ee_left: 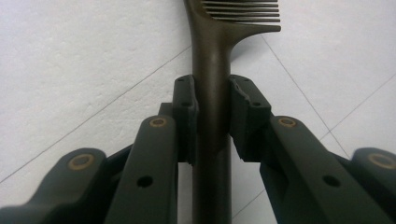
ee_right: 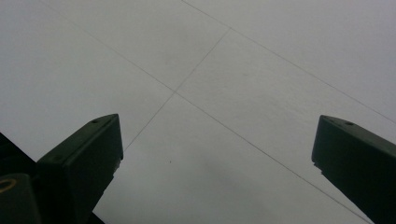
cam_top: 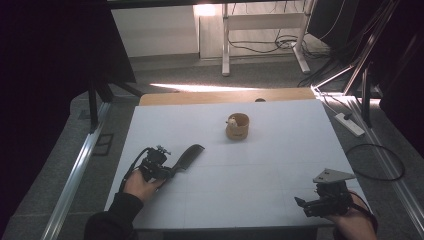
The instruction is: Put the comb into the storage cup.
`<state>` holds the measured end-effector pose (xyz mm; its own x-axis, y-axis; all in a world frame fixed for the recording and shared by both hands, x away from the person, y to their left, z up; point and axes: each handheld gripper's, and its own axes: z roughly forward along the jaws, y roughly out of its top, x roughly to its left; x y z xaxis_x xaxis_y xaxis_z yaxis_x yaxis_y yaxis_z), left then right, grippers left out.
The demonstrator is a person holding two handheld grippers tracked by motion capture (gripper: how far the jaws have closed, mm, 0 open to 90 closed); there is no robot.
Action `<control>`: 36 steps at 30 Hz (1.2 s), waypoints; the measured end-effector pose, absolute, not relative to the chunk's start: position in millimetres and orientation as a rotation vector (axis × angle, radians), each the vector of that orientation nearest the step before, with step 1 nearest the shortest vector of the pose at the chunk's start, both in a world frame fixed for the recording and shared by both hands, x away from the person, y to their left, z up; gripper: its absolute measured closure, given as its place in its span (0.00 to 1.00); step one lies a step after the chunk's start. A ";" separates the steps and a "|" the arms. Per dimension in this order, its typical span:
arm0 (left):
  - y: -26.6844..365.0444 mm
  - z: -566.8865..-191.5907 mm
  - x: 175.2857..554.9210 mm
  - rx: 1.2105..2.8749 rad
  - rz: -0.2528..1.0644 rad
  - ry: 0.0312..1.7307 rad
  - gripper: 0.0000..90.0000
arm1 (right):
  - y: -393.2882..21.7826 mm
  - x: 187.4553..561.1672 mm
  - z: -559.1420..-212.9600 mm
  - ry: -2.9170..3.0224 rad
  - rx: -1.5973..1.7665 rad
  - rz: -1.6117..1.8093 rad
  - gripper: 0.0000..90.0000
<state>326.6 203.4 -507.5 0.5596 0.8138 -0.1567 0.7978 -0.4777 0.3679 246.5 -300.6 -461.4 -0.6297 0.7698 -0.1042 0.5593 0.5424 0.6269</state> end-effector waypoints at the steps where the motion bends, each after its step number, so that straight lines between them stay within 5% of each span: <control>1: 203.6 -507.0 326.2 2.395 0.062 1.305 0.80 | -300.7 246.5 -461.4 2.415 1.090 0.790 0.03; 36: 197.6 -479.9 300.0 2.277 0.157 1.129 0.80 | -301.0 246.3 -461.1 2.410 1.095 0.796 0.02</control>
<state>300.0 197.6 -479.9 0.6335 0.7595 -0.1479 0.6904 -0.4684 0.5513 246.3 -301.0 -461.1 -0.6267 0.7726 -0.1015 0.5602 0.5373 0.6304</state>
